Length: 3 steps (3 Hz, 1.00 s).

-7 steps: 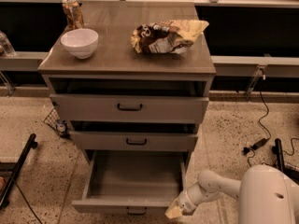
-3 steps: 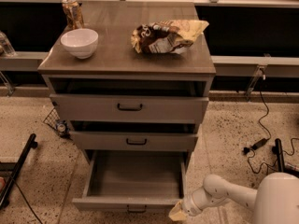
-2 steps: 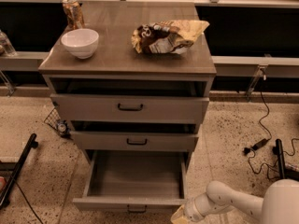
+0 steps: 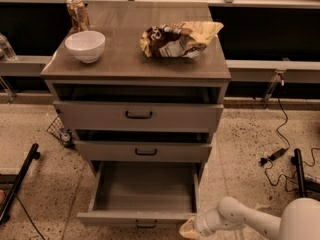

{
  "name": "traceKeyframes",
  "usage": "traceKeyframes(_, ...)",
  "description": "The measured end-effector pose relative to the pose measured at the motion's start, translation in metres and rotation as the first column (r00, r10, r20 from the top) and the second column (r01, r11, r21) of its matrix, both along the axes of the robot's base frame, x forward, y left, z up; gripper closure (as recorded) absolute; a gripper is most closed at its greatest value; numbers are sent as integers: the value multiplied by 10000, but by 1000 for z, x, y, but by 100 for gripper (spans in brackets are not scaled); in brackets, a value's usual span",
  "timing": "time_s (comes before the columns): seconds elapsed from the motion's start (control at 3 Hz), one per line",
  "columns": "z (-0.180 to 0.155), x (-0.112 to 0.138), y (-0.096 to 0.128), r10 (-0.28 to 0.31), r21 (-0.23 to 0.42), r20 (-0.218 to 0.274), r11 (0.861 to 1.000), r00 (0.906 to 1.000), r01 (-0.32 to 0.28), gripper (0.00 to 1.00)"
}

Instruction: Close bottom drawer

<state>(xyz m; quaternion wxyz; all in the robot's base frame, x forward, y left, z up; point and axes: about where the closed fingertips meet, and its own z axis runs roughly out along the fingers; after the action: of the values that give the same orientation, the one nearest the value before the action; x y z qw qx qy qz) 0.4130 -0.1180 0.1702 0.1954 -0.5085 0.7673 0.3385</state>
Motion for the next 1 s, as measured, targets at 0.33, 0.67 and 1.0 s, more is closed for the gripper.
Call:
traceKeyframes(0.33,-9,13,8,48,-139,342,9999,9994,-44,100)
traceKeyframes(0.67,-9,13,8,50,-142,350,9999,9994,-45,100)
traceKeyframes(1.0,-8,33,23,182,-92,719,9998,9972,-175,100)
